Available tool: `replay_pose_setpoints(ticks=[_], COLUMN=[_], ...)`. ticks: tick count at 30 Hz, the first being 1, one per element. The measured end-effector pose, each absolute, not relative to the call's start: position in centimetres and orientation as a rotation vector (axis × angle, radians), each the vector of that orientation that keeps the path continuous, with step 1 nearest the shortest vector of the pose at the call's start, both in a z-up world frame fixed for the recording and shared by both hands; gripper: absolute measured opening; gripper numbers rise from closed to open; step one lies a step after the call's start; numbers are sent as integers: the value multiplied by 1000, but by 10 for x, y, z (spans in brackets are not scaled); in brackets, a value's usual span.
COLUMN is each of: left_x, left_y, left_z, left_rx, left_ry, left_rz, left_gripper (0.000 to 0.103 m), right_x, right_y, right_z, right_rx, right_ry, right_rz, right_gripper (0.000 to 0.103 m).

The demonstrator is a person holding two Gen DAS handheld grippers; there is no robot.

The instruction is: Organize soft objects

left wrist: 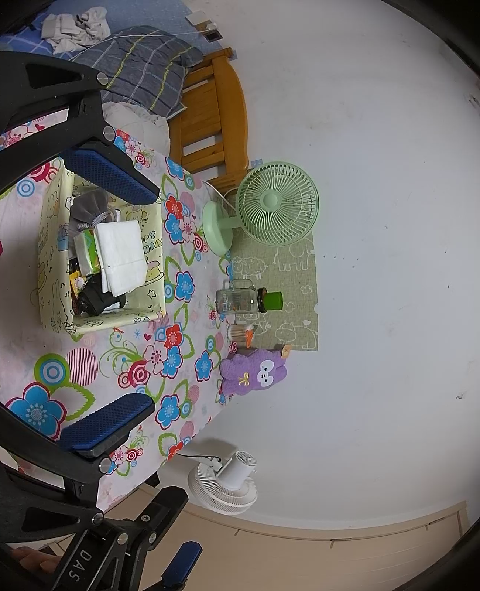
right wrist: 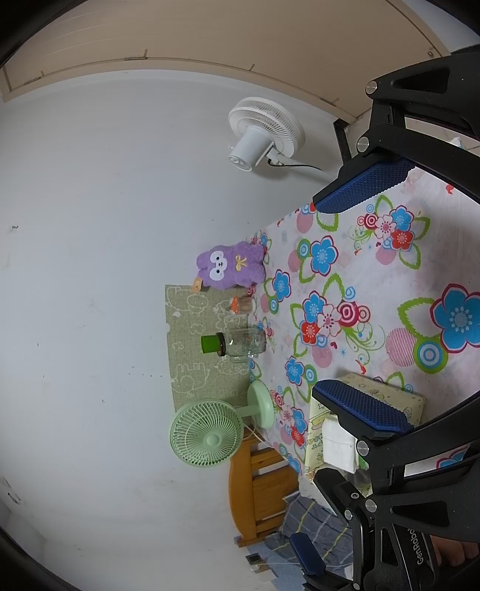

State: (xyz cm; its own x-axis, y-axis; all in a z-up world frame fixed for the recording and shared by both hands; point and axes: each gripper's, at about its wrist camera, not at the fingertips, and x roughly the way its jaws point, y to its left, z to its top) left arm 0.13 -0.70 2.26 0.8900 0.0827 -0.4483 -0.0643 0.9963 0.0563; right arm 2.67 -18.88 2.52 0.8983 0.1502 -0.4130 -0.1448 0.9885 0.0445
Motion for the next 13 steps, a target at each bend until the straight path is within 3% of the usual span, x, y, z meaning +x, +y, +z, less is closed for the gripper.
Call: replay_pose_setpoints(ticks=[13], left_x=[2], left_y=[-7], left_z=[23], left_rx=[38], left_ry=[466], left_rz=[77], left_gripper=[103], right_x=[27], right_y=[-189], right_z=[26], right_rx=[12], right_ry=[429], right_rz=[154], right_gripper=[93])
